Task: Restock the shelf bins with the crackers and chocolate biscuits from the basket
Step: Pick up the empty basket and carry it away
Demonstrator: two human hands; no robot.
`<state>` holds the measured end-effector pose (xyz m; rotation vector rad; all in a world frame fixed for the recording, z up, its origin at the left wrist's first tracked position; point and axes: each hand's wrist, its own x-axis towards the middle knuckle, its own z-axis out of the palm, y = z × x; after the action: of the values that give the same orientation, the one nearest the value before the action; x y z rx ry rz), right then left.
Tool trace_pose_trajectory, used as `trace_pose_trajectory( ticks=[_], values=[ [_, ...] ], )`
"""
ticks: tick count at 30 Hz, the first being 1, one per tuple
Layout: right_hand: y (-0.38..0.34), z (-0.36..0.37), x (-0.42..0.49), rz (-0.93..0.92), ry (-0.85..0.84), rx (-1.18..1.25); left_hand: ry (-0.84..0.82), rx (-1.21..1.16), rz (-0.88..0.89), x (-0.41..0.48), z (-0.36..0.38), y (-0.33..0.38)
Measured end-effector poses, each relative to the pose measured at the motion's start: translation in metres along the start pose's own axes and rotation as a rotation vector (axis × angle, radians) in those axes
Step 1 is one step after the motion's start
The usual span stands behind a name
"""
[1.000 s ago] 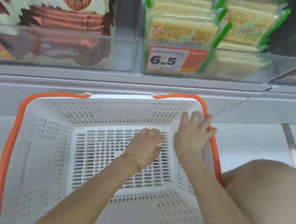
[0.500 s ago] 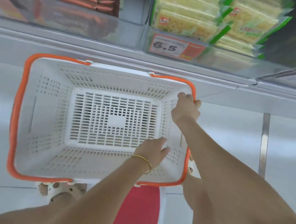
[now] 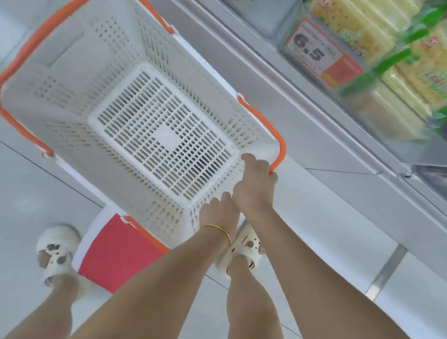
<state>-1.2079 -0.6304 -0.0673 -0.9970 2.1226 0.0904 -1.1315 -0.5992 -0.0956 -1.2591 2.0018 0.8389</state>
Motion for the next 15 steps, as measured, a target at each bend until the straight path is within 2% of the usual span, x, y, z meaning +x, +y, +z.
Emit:
trace_pose_trajectory(
  ticks=[2, 4, 6, 9, 10, 11, 13, 14, 15],
  values=[
    [-0.007, 0.003, -0.006, -0.018, -0.078, -0.156, -0.014, -0.009, -0.006, -0.004, 0.003, -0.012],
    [-0.021, 0.003, -0.004, -0.067, -0.111, -0.477, -0.051, 0.012, 0.001, -0.008, 0.008, -0.028],
    [-0.040, 0.001, 0.005, -0.154, -0.029, -0.625, -0.118, 0.011, 0.035, -0.011, 0.013, -0.051],
    [-0.066, 0.004, 0.030, -0.330, 0.148, -0.621, -0.316, -0.273, 0.084, -0.011, -0.003, -0.098],
    [-0.075, 0.006, 0.040, -0.372, 0.188, -0.623, -0.262, -0.354, 0.042, -0.011, -0.011, -0.116],
    [-0.085, 0.009, 0.050, -0.392, 0.212, -0.619, -0.066, -0.394, -0.028, -0.011, -0.021, -0.135],
    [-0.105, 0.015, 0.066, -0.377, 0.243, -0.586, 0.548, -0.371, -0.271, -0.012, -0.034, -0.170],
    [-0.115, 0.018, 0.073, -0.350, 0.251, -0.556, 0.764, -0.364, -0.419, -0.013, -0.037, -0.185],
    [-0.123, 0.020, 0.080, -0.311, 0.250, -0.515, 0.871, -0.388, -0.570, -0.012, -0.038, -0.198]
  ],
)
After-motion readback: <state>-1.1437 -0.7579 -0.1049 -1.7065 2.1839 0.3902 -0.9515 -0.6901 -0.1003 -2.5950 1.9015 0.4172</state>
